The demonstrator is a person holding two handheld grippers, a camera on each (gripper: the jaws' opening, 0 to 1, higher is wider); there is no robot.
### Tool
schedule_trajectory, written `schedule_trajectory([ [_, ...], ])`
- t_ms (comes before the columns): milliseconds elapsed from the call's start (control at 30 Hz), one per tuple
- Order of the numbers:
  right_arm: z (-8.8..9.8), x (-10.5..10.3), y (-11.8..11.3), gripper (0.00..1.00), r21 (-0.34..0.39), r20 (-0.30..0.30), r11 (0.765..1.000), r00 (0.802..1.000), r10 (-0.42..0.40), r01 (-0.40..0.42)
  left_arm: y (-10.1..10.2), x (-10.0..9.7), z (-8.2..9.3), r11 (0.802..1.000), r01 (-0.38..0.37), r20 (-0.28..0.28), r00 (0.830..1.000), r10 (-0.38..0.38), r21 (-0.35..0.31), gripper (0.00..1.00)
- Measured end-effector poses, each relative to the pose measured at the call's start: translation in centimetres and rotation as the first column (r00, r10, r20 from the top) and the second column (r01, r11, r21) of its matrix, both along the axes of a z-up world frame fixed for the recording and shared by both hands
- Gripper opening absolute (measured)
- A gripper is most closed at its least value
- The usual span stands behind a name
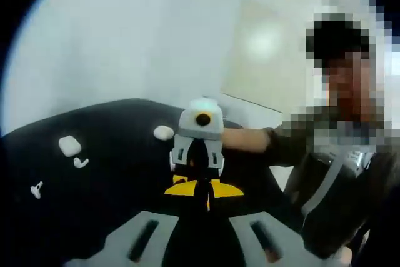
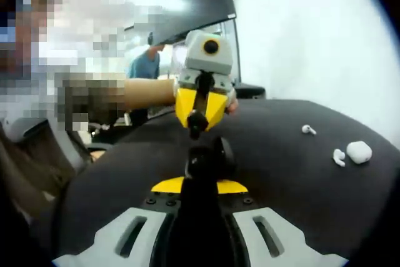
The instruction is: Pick up three earphones and place each one into its charging case using tactile feedback, ensure that each earphone is properly inserted and securely positioned inside the case.
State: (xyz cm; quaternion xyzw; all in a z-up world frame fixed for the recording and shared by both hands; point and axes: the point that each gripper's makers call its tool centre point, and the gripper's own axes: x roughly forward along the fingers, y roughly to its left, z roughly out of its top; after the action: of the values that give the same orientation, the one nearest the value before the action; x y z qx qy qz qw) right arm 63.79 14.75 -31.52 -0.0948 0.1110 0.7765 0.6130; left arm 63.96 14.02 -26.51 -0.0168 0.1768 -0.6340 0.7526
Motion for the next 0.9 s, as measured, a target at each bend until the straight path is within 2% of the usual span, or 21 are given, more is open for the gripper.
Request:
schedule_trajectory([
  [300, 0.06, 0.03, -0.05, 0.18, 0.000, -0.001, 1.000, 1.000, 0.001, -0.001, 0.09, 0.25, -0.84, 0.999, 0.036, 0.006, 0.999, -0.036, 0.022, 0.04],
  [533, 0.04, -0.05, -0.02, 0.18, -0.002, -0.002, 1.000, 1.000, 0.002, -0.002, 0.36, 0.39, -0.94, 0.997, 0.056, 0.047, 0.997, -0.058, 0.047, 0.04],
  [900, 0.04, -0.14, 0.02, 0.18, -0.001, 0.002, 1.000, 1.000, 0.003, -0.003, 0.13, -0.33, -1.03, 0.994, 0.110, 0.046, 0.993, -0.111, 0.027, 0.04],
])
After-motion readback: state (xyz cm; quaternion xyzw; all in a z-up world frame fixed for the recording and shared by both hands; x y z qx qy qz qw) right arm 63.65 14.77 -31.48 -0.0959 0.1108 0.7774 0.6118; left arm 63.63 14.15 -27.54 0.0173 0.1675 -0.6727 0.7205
